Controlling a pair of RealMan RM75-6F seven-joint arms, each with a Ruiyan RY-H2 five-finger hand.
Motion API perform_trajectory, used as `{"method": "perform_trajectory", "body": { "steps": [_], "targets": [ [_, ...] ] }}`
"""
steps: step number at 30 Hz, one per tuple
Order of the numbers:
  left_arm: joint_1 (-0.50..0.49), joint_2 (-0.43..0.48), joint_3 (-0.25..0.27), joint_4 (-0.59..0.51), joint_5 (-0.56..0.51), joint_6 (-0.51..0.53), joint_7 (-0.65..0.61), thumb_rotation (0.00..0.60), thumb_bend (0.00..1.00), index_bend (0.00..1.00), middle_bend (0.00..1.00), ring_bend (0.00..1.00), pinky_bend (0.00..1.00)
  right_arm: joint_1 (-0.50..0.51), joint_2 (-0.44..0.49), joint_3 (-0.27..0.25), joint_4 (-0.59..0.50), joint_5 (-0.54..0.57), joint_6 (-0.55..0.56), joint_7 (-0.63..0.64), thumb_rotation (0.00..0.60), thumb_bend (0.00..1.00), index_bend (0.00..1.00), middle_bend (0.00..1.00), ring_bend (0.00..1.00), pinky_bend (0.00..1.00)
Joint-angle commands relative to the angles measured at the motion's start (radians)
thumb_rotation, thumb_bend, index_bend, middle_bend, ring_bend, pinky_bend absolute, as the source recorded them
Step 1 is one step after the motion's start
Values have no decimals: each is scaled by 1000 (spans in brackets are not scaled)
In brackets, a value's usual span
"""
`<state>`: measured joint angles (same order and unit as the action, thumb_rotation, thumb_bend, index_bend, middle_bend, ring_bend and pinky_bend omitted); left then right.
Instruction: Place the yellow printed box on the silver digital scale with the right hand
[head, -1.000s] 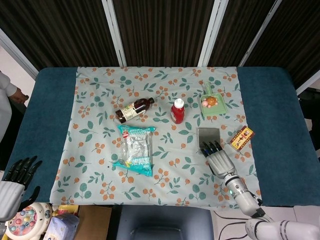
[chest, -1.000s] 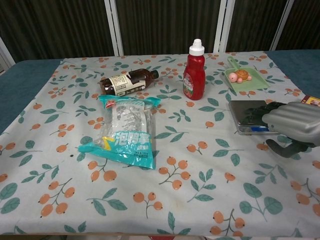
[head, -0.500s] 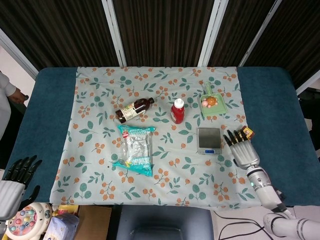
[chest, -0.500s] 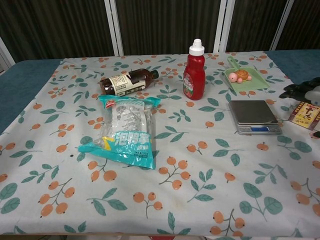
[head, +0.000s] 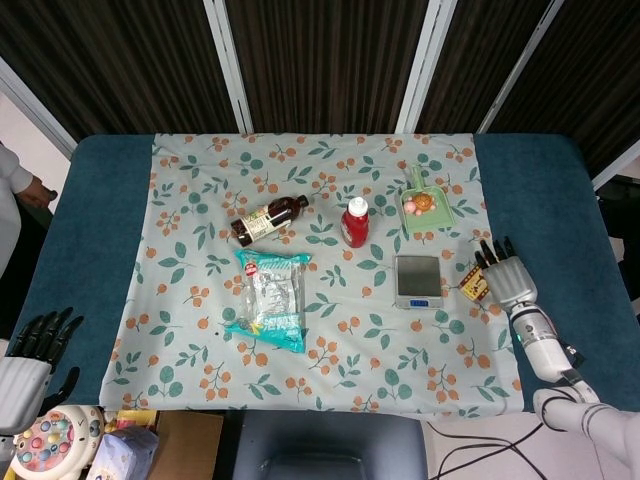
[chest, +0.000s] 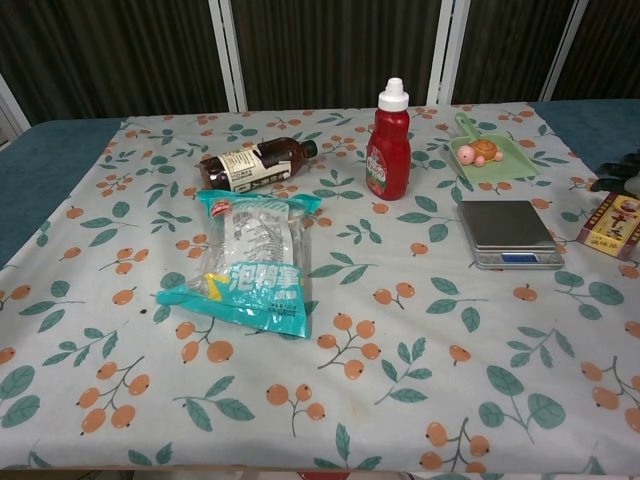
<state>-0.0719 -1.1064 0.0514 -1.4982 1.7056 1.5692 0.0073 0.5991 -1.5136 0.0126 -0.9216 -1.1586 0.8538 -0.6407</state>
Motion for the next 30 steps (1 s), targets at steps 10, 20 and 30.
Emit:
{"method": "perform_trajectory", "body": {
  "steps": [10, 20, 30],
  "targets": [
    [-1, 2, -2, -1, -8, -3, 0, 600, 446, 0, 0, 0, 114, 24, -30, 23, 35, 0, -44, 4, 600, 611, 624, 0, 0, 0],
    [1, 2, 0, -1, -1, 3, -1, 600, 446, 0, 0, 0, 115, -16, 47, 44, -55, -72, 80, 136, 600, 814, 947, 84, 0, 0],
    [-1, 2, 7, -4, 18, 8, -1, 600, 445, 0, 0, 0, 115, -13, 194, 93, -394, -88, 192, 28, 600, 814, 965, 89, 0, 0]
  ]
}}
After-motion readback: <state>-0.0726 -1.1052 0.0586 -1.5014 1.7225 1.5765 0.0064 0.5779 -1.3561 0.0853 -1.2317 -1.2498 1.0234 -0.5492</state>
